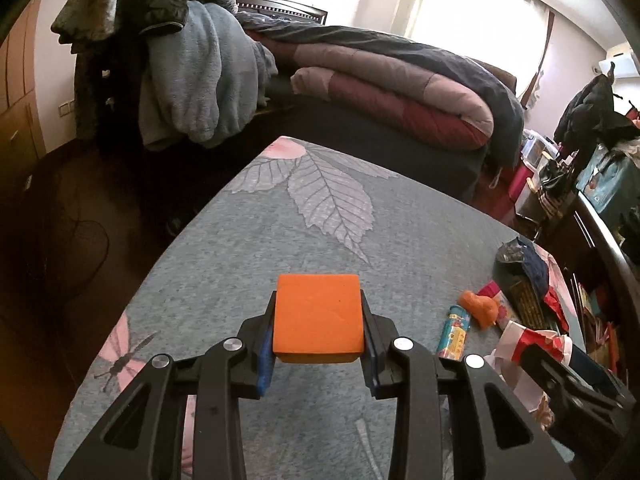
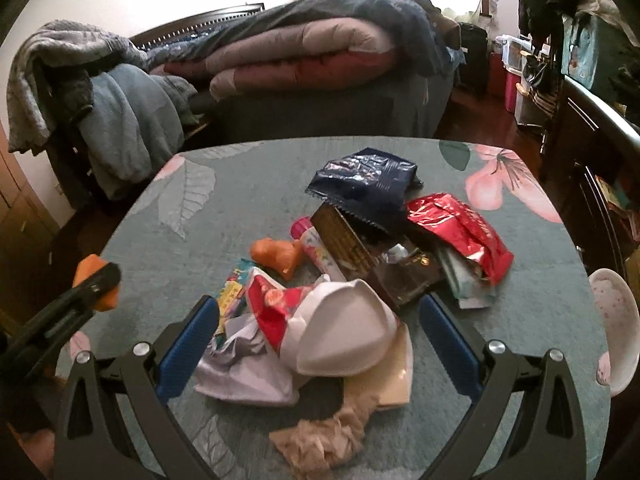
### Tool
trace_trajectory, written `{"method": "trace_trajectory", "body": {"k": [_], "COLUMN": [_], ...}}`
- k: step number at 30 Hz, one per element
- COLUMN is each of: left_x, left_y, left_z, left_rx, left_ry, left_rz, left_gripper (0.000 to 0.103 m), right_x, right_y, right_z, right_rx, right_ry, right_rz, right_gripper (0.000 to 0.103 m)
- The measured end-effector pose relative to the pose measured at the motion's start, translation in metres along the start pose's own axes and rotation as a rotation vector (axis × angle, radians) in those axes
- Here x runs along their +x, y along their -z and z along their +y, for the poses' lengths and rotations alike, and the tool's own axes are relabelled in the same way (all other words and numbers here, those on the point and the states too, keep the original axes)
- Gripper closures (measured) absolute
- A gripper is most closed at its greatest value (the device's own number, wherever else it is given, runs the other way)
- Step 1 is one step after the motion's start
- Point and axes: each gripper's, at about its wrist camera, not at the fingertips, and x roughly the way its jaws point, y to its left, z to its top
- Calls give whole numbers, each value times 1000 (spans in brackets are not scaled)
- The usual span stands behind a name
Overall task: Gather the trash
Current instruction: 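Carry the sponge and cup to the wastebasket and release both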
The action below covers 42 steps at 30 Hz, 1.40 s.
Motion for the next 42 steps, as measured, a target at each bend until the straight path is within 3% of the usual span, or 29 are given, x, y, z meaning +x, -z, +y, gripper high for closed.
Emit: {"method": "trace_trajectory", "body": {"k": [1, 3, 15, 27, 42], "left_x": [0, -1, -37, -73, -79], "left_y": [0, 0, -2, 12, 49], "left_z": [1, 3, -9, -87, -249], "left_rx": [-1, -4, 31, 163, 423], "left_ry": [3, 8, 45, 179, 499], "left_rz": [-1, -3, -54, -81, -1], "left_gripper": [68, 68, 68, 68, 68], "right_x": [2, 2, -69, -138, -181], "right_y": [0, 1, 9, 50, 102], "right_z": [-1, -4, -27, -99, -246], "right_rx": [3, 16, 77, 145, 347], "right_ry": [7, -24, -130, 40, 283], "right_rz": [9, 7, -99, -198, -263], "right_gripper": [26, 35, 37, 36, 36]}}
